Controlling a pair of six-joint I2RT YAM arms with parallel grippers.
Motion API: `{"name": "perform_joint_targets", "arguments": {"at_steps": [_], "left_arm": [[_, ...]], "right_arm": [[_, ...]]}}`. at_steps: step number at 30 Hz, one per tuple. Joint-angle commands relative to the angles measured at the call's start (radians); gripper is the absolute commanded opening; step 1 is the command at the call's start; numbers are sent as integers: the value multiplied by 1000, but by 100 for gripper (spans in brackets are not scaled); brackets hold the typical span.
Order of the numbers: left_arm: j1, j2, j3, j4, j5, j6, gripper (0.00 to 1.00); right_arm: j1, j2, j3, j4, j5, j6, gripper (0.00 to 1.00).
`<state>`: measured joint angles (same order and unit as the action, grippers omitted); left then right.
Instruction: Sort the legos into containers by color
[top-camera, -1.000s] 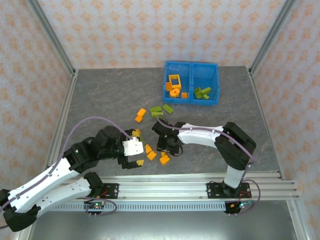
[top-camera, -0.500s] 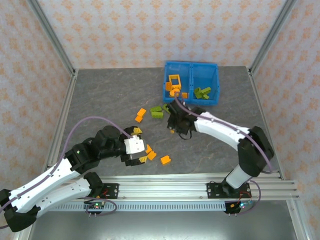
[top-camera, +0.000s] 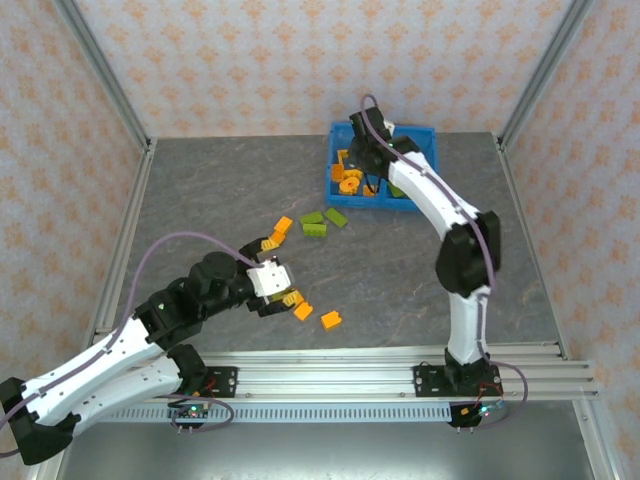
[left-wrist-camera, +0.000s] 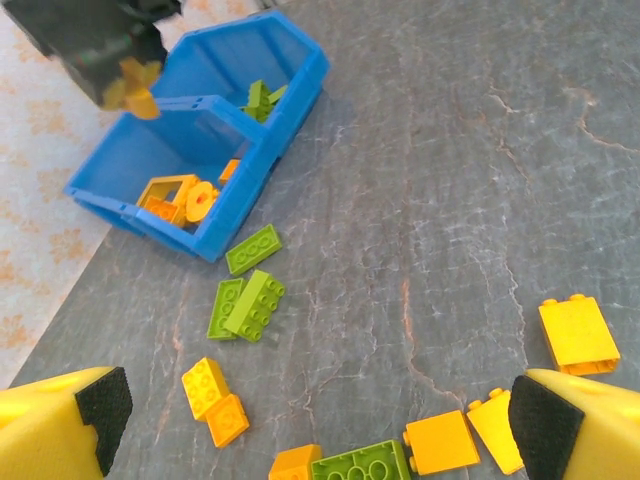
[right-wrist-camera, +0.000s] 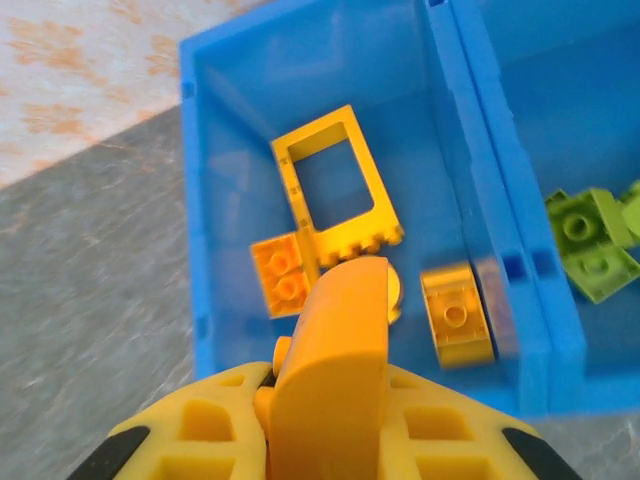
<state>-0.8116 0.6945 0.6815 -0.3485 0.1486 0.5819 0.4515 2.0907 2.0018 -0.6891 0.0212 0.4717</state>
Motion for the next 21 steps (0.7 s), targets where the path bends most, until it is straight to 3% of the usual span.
{"name": "perform_joint_targets", "arguments": {"at_steps": [1,5,9,13,18,21], "left_arm": [[-3,-29,38,-21,-75,-114,100],[-3,7,105,-124,-170,-309,100],[-3,32,127,-159,-224,-465,100],[-3,73,144,-176,-269,-569,100],[-3,167,172,-162,-286,-692,100],[1,256,199,-148,-352,-807,100]], "right_arm": [[-8,151,192,-130,48,-86,15],[-20,333,405,-221,42,-82,19],[-24,388,474,-233,-7,-65,30],[-25,355,489,-239,-2,-77,50],[-25,250,483,-288,-18,-98,51],[-24,133,397,-300,-79,-113,53]]}}
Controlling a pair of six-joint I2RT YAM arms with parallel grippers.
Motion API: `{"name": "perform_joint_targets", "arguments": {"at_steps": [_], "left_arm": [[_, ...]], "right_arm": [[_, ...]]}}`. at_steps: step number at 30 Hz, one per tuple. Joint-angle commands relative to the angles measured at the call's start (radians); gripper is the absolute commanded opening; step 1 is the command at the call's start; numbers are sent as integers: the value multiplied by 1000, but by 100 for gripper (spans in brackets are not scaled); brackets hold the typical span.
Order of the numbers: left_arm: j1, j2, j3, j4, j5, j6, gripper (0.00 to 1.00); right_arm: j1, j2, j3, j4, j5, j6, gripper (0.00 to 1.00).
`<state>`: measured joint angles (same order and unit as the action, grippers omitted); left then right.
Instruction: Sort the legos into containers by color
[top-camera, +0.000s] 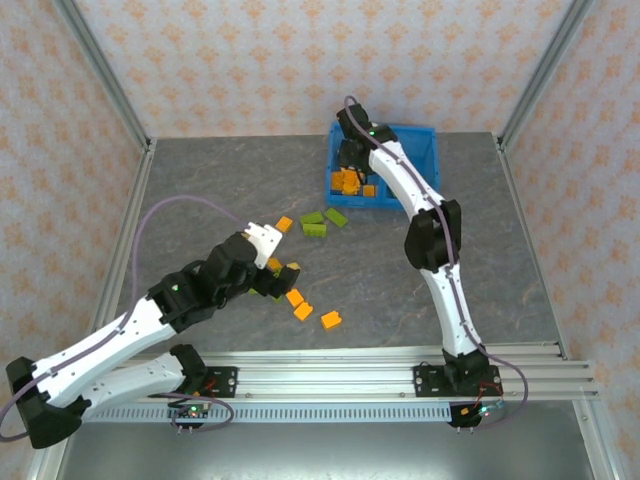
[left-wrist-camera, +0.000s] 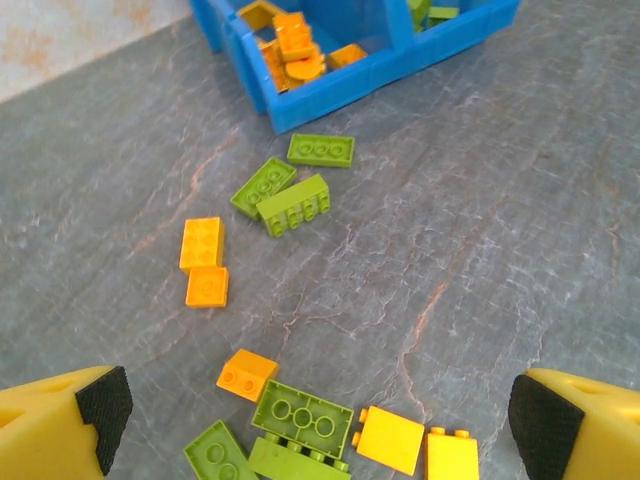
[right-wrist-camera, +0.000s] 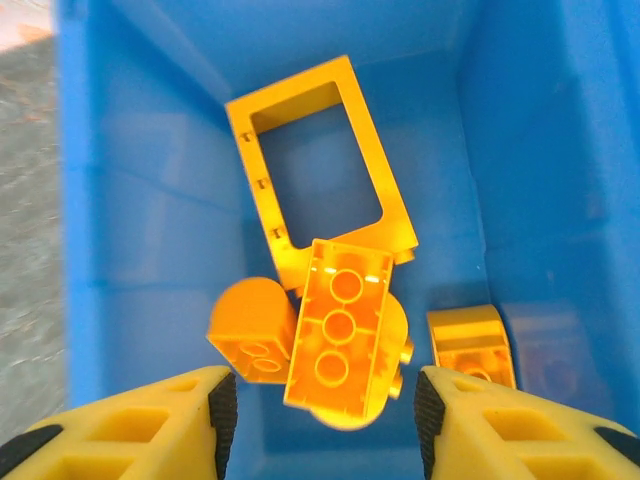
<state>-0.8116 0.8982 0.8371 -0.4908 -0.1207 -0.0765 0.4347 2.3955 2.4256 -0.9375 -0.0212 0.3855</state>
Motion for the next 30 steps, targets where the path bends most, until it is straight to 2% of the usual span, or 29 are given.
{"name": "perform_joint_targets", "arguments": {"at_steps": [1,5,9,11,17,19,23,30], "left_arm": [[4,95,59,-13,-102,-203,100],[41,294,160,-64,-124,-379,100],[103,504,265,-72,-45,-495,100],[126,607,317,-51,-5,-530,100],[150,904,530,-54,54,-546,100],[150,989,599,-67,53,-546,100],[150,1136,700,-101,-29,-559,100],[157,1234,755,-117,-156,-564,100]], "right_arm": [[-7,-227,-74,-46,-65,-31,54],[4,-487,-340,0,-168,-48,63],[29,-770,-637,69,-217,-76,75],[34,-907,-767,80,-224,-69,80],[35,-1239,-1054,49,-234,-14,88],[35,-1306,-1109,23,-217,-11,91],[35,-1371,-1158,-32,-189,-17,94],[35,-1377,-1149,-61,-197,-37,95]]}}
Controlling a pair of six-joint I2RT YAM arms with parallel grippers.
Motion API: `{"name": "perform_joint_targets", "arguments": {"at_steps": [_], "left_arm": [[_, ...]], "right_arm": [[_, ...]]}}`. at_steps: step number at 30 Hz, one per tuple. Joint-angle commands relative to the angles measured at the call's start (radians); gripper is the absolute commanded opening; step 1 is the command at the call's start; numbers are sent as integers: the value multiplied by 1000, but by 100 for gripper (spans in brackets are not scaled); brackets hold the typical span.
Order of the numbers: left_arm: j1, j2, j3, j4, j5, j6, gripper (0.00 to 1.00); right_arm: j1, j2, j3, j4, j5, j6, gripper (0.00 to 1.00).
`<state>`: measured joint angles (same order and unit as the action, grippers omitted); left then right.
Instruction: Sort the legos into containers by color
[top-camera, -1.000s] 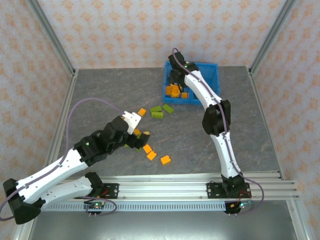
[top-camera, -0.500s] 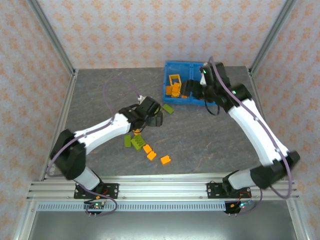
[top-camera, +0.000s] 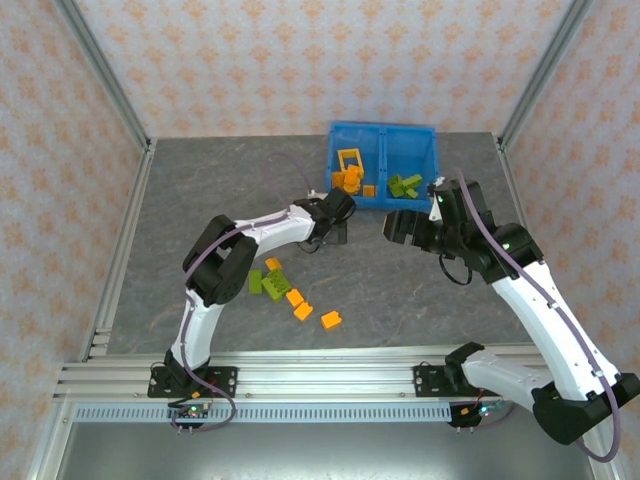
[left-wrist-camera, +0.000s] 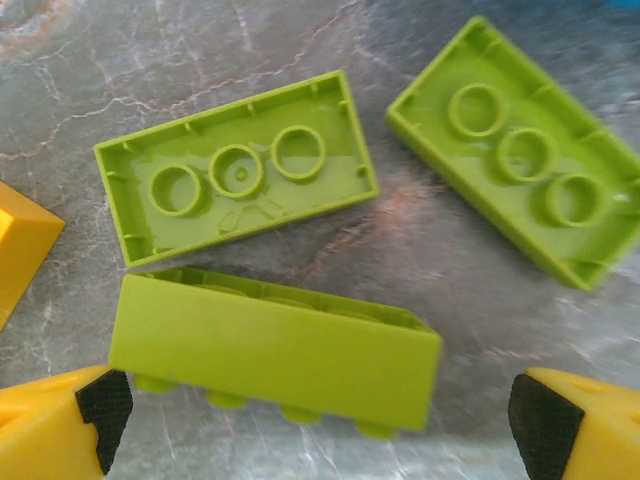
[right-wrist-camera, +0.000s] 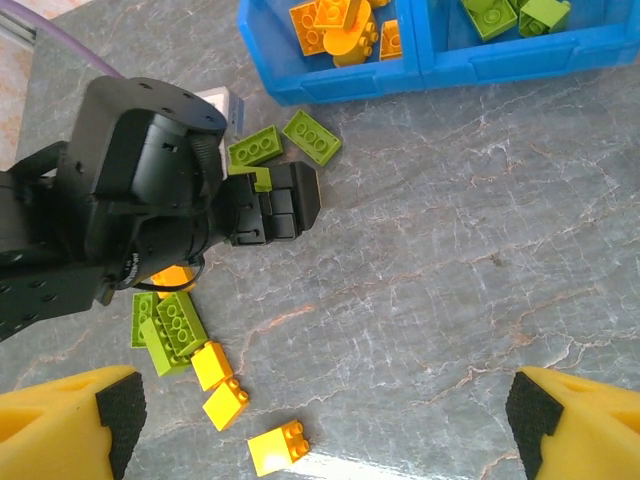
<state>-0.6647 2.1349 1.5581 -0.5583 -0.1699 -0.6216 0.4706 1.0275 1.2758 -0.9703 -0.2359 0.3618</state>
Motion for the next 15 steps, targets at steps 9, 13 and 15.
{"name": "perform_joint_targets", "arguments": {"at_steps": [9,13,15], "left_arm": [[32,30,31,-2,-90,10,89],[39,40,37,2,-53,8,69],[39,32,28,6,-36,1,58]], "right_arm": [[-1,0,-7,-15,7,-12,95],[-1,0,1,-20,18,-4,95],[-1,0,5,-26,33,4,95]]}}
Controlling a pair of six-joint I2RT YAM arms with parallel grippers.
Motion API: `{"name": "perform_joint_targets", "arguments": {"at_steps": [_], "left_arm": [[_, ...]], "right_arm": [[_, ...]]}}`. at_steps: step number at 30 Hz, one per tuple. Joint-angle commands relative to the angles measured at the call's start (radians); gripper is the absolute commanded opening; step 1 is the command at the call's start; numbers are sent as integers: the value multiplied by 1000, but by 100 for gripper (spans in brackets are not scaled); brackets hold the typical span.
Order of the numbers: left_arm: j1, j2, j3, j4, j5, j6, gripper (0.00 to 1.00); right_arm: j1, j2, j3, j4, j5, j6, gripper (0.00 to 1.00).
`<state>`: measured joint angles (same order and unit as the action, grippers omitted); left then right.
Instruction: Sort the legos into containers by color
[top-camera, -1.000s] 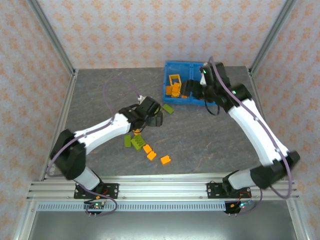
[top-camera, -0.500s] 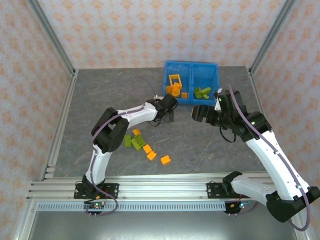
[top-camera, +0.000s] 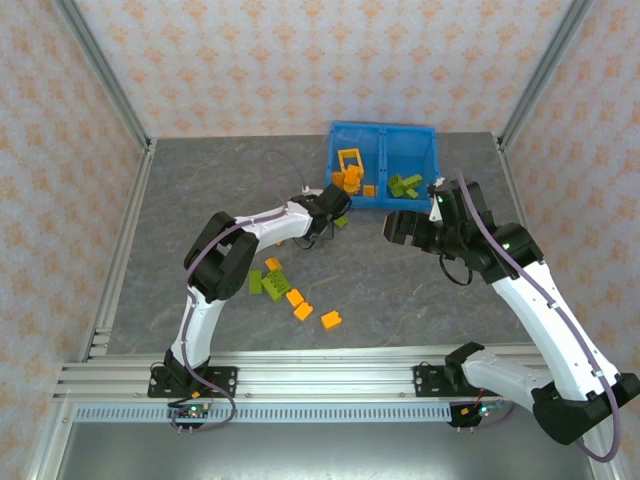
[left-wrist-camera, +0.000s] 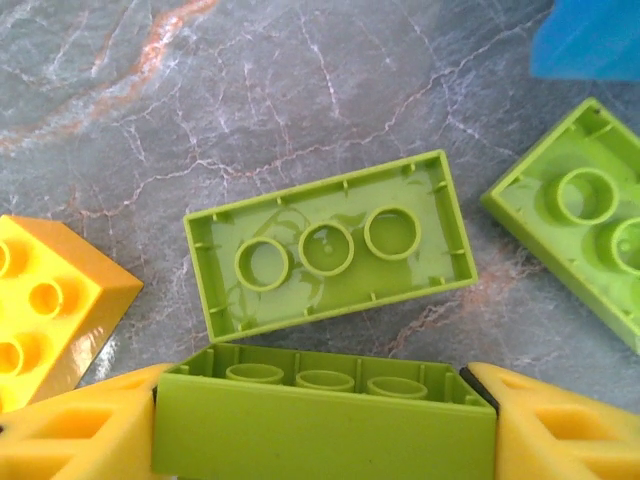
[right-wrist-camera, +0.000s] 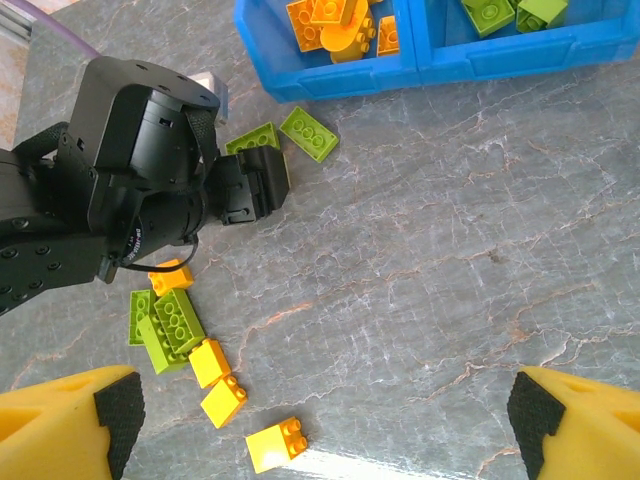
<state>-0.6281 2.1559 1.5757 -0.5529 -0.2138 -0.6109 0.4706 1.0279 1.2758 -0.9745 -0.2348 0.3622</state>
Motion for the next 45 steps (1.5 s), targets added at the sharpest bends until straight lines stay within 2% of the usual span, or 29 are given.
{"name": "perform_joint_targets", "arguments": {"at_steps": [1,4,11,15,17,21,25,30,32,36,42,45], "left_arm": [[2,3,6,2,20,-14,54],[2,-41,-20,2,47,-31,49],[-20,-239,-50,3,97,-44,48],[-71,-284,63,15,124,30,48],[-110,-254,157,21,94,85,48],[-158,-76,393,64,107,184,48],[-171,115,602,169,125,271,48],[-172,377,993,110,138,338,47],[-172,460,1101,114,130,344,47],[-172,532,1147,192,75,346,52],[-173,510,1159,229,61,339,75],[-174,461,1159,207,64,334,81]], "right_arm": [[-1,0,9,-24,35,8,95],[-1,-5,13,-26,33,23,95],[0,-30,-13,10,-79,57,95],[-1,-84,-25,32,-10,109,95],[-1,-130,-41,54,42,128,95],[-1,-205,-75,58,134,157,95],[-1,-232,-80,34,135,177,95],[-1,-256,-80,-1,138,183,95],[0,-268,-85,-4,144,184,95],[0,-273,-90,-6,141,183,95],[0,-272,-97,4,132,180,95],[-1,-269,-102,7,131,176,95]]}}
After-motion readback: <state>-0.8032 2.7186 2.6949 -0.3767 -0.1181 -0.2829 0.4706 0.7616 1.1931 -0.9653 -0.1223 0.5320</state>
